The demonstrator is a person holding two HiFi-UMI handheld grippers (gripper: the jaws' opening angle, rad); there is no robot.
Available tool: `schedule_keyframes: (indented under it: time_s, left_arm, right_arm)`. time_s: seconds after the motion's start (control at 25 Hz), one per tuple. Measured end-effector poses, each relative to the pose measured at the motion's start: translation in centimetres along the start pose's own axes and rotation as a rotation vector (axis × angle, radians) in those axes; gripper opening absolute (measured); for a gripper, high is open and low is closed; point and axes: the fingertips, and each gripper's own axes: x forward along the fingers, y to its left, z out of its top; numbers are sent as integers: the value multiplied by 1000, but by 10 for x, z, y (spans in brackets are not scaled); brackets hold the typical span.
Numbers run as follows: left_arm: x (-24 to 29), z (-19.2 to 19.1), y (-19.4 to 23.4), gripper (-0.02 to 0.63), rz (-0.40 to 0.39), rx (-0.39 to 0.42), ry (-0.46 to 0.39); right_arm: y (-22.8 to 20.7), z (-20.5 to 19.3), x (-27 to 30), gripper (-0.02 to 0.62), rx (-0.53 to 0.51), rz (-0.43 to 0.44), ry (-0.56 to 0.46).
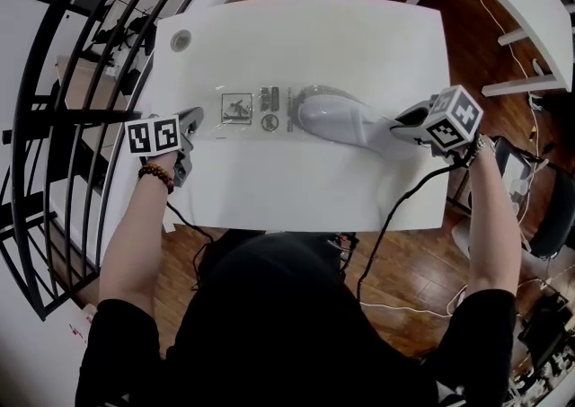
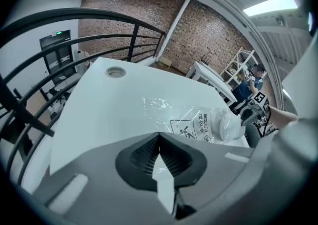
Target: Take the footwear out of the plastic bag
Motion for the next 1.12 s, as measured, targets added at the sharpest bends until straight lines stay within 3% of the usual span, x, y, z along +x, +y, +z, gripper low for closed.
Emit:
schedule_keyframes:
  time_s: [0.36, 0.72, 1.12]
  left_arm:
    - [-5, 2, 10, 17, 12, -68, -31]
    - [-3, 3, 17, 17, 26, -77, -42]
    - [1, 3, 21, 17, 21, -69, -29]
  right_arm:
    - [-7, -31, -18, 58, 151, 0, -132]
    - [-11, -69, -25, 57, 356, 9, -317]
    - [-8, -74, -21, 57, 513, -30, -468]
